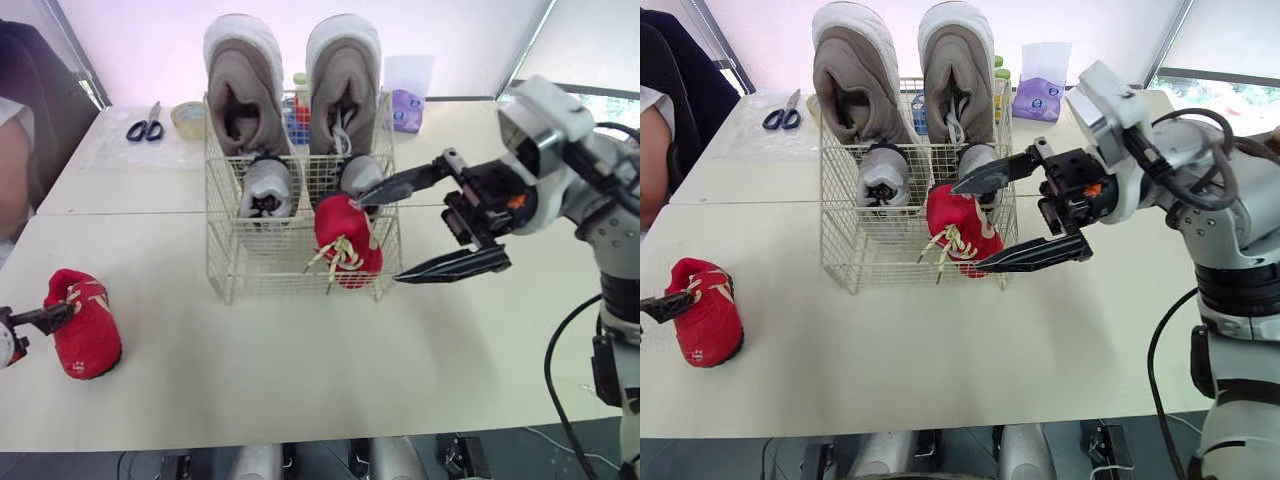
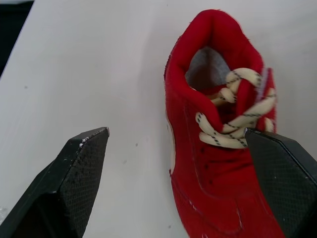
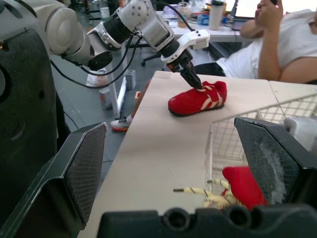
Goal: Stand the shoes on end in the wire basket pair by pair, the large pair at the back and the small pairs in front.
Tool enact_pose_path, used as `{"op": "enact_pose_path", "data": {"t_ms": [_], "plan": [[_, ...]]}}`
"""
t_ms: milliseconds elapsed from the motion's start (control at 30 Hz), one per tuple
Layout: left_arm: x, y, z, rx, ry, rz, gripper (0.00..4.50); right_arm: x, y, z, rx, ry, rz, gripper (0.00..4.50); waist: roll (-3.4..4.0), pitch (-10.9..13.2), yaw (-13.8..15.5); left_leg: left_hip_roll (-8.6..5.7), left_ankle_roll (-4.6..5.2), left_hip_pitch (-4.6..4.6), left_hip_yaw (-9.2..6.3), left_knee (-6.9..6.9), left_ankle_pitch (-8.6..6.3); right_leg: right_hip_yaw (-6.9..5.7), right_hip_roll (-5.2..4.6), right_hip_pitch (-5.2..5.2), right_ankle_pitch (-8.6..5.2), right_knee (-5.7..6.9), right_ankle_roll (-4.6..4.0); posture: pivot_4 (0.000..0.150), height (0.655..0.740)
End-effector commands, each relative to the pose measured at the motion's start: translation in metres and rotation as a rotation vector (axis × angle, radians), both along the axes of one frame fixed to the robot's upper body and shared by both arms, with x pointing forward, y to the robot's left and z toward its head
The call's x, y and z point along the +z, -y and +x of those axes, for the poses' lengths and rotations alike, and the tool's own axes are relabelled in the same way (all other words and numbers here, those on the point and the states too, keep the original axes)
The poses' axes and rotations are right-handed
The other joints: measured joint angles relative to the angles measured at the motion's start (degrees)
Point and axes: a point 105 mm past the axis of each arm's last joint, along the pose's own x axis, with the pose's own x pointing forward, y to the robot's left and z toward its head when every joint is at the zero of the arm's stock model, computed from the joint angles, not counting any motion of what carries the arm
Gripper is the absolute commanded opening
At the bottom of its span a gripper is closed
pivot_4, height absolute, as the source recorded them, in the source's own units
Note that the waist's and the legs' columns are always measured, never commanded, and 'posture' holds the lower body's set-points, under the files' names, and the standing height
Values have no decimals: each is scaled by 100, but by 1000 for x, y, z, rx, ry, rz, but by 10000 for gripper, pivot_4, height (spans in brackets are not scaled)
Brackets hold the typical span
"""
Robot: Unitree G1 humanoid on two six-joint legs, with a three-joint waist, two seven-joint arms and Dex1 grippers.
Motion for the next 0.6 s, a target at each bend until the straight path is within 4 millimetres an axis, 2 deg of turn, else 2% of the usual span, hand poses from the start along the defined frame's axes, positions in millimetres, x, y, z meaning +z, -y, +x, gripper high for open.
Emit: {"op": "enact_pose_path", "data": {"t_ms": [33,133,233,267,300,367,400,500,600], "plan": [[-14,-2,11,23,-43,-19,45000,6,4,-7,-29,57,6,44699,-3,-2,1,1,0,0,1,0,0,0,0,0,0,0,0,1500,7400],[-26,-7,15,42,-84,-45,37450,7,7,-8,-63,60,6,45000,0,-4,2,2,1,2,9,1,0,-1,-1,1,3,0,-4,1500,7400],[-28,-5,18,28,-89,-59,22504,7,9,-9,-86,62,6,45000,0,-6,9,2,1,4,12,1,0,-1,-3,-1,4,0,-5,1500,7400],[-28,-5,19,28,-89,-60,16300,7,10,-8,-94,64,5,45000,0,-6,6,2,2,4,13,1,0,-1,-3,-1,4,0,-6,1500,7400],[-28,-4,19,30,-87,-64,12866,7,10,-8,-99,66,5,45000,1,-6,4,3,3,5,13,1,-1,0,-3,-1,5,1,-7,1500,7400],[-26,-6,17,39,-82,-61,3097,6,10,-7,-104,66,7,45000,4,-8,-1,7,10,8,13,1,-5,0,-2,-1,6,3,-8,1500,7400],[-22,-8,17,47,-65,-61,467,6,10,-6,-106,66,8,45000,4,-8,-1,8,13,8,13,1,-7,-1,-1,-2,6,6,-9,1500,7400],[4,-9,24,48,40,-25,467,5,11,-1,-118,69,11,45000,3,-8,0,10,12,8,13,2,-6,-1,0,-5,7,14,-9,1500,7400],[60,-2,39,12,295,39,467,8,11,4,-125,68,23,45000,-29,-8,22,11,10,3,9,8,-3,-8,1,-5,10,15,-12,1500,7400]]}}
